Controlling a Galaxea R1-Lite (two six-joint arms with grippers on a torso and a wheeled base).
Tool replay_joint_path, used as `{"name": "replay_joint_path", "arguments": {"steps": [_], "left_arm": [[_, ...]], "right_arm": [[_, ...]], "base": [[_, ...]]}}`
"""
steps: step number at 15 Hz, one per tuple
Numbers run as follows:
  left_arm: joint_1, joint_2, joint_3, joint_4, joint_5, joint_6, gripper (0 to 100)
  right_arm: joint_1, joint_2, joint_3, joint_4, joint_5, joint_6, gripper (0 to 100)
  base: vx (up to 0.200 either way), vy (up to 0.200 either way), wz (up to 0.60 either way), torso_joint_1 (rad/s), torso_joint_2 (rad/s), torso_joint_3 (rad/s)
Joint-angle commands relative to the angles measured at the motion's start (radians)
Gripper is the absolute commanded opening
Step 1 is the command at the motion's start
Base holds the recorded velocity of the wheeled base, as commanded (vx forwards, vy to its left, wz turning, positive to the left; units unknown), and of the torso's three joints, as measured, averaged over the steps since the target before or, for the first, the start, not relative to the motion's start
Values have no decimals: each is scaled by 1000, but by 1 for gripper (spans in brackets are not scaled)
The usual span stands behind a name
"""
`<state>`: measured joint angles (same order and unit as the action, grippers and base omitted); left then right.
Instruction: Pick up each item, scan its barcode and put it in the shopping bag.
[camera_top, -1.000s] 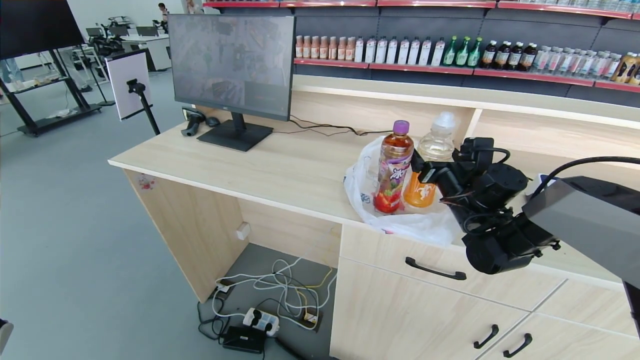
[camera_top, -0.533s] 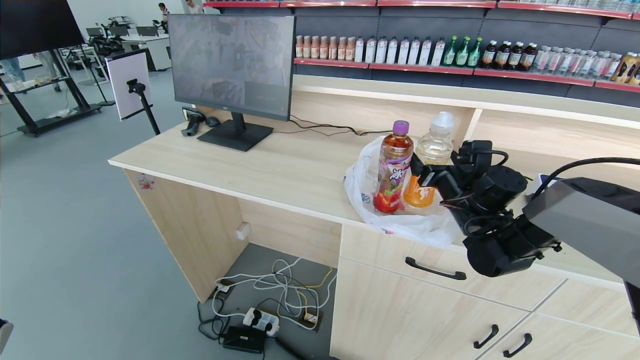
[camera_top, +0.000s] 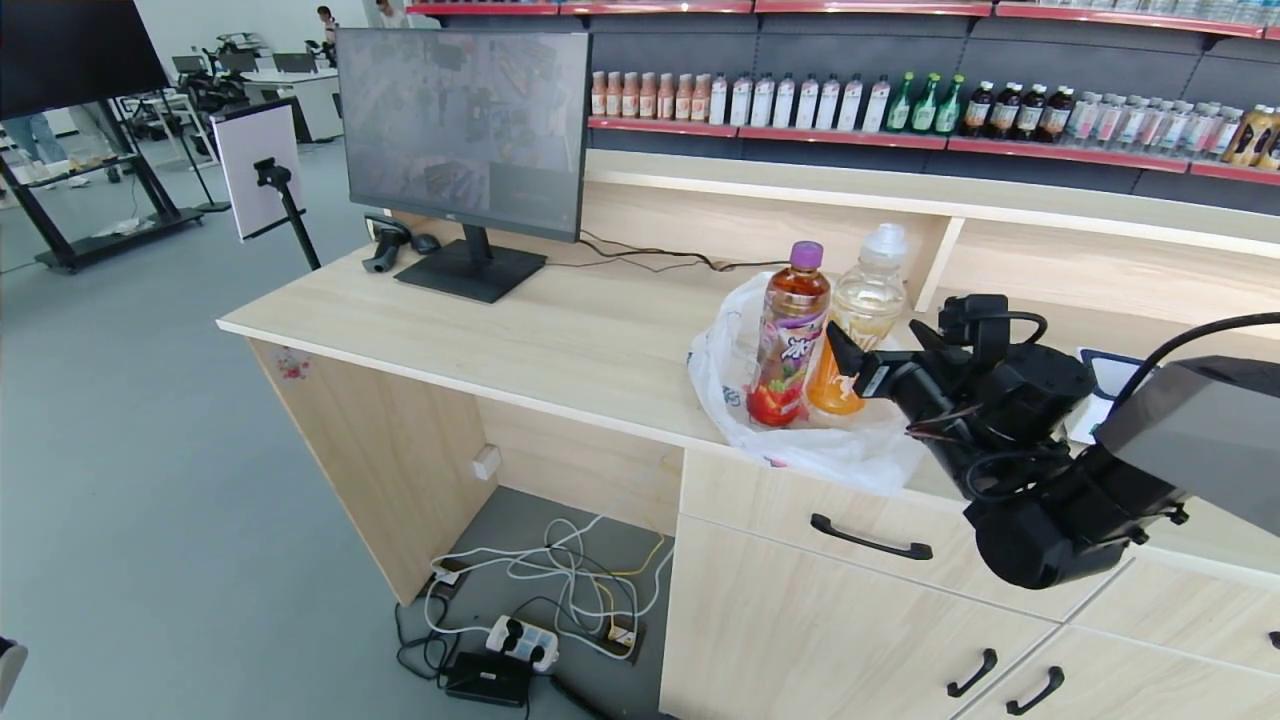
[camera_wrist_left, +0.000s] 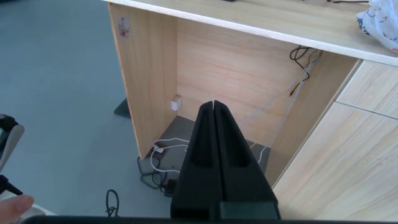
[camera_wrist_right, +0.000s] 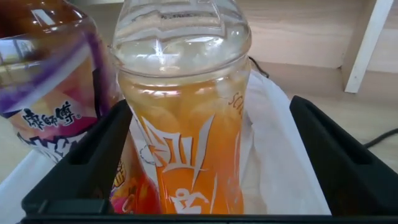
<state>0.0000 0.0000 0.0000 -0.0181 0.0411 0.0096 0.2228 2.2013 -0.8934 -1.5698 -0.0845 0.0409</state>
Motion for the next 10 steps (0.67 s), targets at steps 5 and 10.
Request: {"name": "replay_joint_path", "arguments": {"steps": [5,10], "left_arm": [[0,0,0,1,0,-3,0],[0,0,0,1,0,-7,0]], "right_arm": [[0,-259,324,-1,0,1,100],[17,-607,688,-1,0,-27,100]], "base": [[0,0,0,0,0,0],[0,0,0,0,0,0]]}}
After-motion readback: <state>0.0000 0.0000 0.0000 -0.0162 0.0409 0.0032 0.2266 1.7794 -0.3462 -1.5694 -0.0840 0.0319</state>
